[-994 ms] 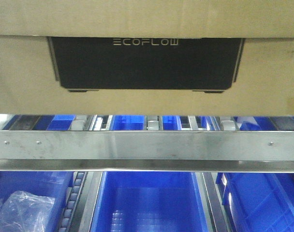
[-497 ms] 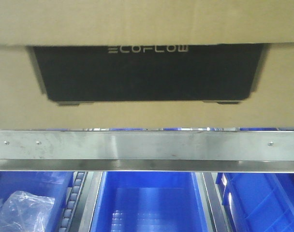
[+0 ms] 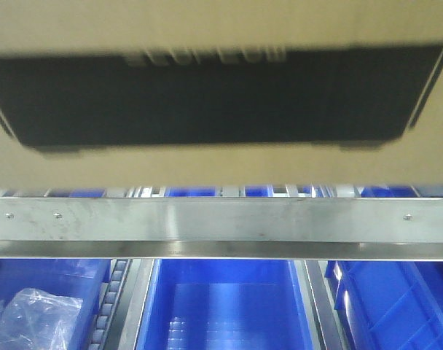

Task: Grab box from left shelf to table start
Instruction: 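Lift the box with both grippers and pull it off the shelf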

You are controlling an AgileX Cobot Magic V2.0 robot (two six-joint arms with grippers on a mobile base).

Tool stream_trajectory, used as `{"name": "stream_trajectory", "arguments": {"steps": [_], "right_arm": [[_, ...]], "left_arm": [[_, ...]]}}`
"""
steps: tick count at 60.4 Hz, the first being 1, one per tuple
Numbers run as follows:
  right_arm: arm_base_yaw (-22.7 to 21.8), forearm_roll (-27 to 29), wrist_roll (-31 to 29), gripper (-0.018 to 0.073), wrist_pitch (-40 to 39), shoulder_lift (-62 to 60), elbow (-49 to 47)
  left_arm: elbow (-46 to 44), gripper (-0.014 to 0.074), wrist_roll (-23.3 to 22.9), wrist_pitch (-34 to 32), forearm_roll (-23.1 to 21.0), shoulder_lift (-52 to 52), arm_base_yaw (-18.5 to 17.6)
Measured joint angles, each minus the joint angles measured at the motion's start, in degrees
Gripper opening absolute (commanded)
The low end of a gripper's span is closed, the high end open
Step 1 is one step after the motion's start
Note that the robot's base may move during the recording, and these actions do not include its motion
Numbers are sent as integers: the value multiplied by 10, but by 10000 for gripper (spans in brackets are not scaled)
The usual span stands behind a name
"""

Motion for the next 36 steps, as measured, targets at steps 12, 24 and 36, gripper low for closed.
{"name": "stream_trajectory", "arguments": {"steps": [12, 24, 36], "right_arm": [[0, 0, -1, 26, 18, -24, 1], [0, 1, -1, 26, 18, -25, 1], [0, 9, -1, 26, 18, -25, 1]], "left_arm": [[0, -85, 10, -9, -2, -10, 0], [1, -85, 14, -16, -2, -18, -1], [3, -85, 15, -11, 2, -39, -1]]}}
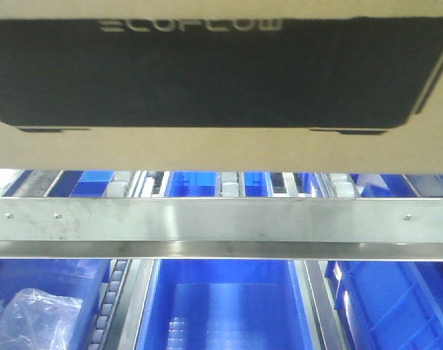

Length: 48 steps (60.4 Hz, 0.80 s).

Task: Grab box from left shelf to table start
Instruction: 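Lift the box with both grippers and pull it off the shelf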

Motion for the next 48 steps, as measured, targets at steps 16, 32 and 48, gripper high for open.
{"name": "stream_trajectory", "arguments": {"steps": [16, 32, 48], "right_arm": [[1, 13, 0, 26, 0, -1, 0], [1, 13, -1, 26, 3, -1, 0], [1, 13, -1, 26, -1, -1, 0]], "left_arm": [[0, -85, 0, 14, 9, -24, 0], [0, -85, 0, 18, 9, -25, 0], [0, -85, 0, 18, 9, -25, 0]]}}
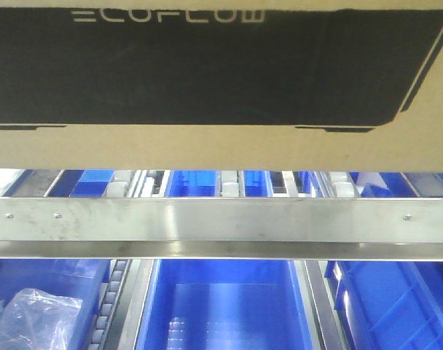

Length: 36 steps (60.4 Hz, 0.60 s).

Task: Grab box from left shelf to table start
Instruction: 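Lift the box with both grippers and pull it off the shelf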

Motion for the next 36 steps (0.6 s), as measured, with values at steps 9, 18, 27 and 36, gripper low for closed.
{"name": "stream_trajectory", "arguments": {"steps": [9, 18, 27, 36], "right_arm": [[0, 0, 0, 26, 1, 0, 0], [0, 0, 0, 26, 2, 0, 0], [0, 0, 0, 26, 3, 0, 0], [0, 0, 0, 26, 4, 0, 0]], "left_arm": [[0, -85, 0, 0, 0, 0, 0], [2, -85, 0, 0, 0, 0, 0], [3, -85, 0, 0, 0, 0, 0], [3, -85, 0, 0, 0, 0, 0]]}}
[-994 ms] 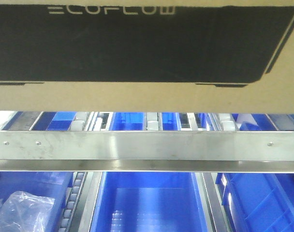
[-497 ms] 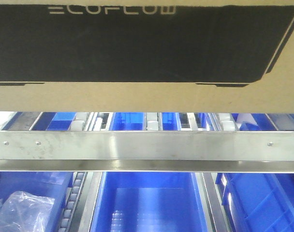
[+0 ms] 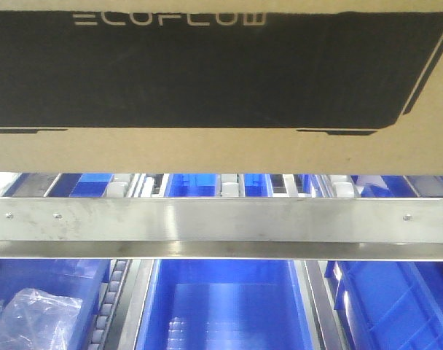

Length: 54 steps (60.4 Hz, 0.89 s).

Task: Grab box from left shelf to table start
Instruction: 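Lift the box with both grippers and pull it off the shelf, then hold the box with both grippers while the base turns away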

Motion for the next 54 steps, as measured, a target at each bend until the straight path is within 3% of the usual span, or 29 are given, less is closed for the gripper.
{"name": "stream_trajectory", "arguments": {"steps": [54], "right_arm": [[0, 0, 0, 26, 2, 0, 0]], "left_arm": [[1, -85, 0, 0, 0, 0, 0]]}}
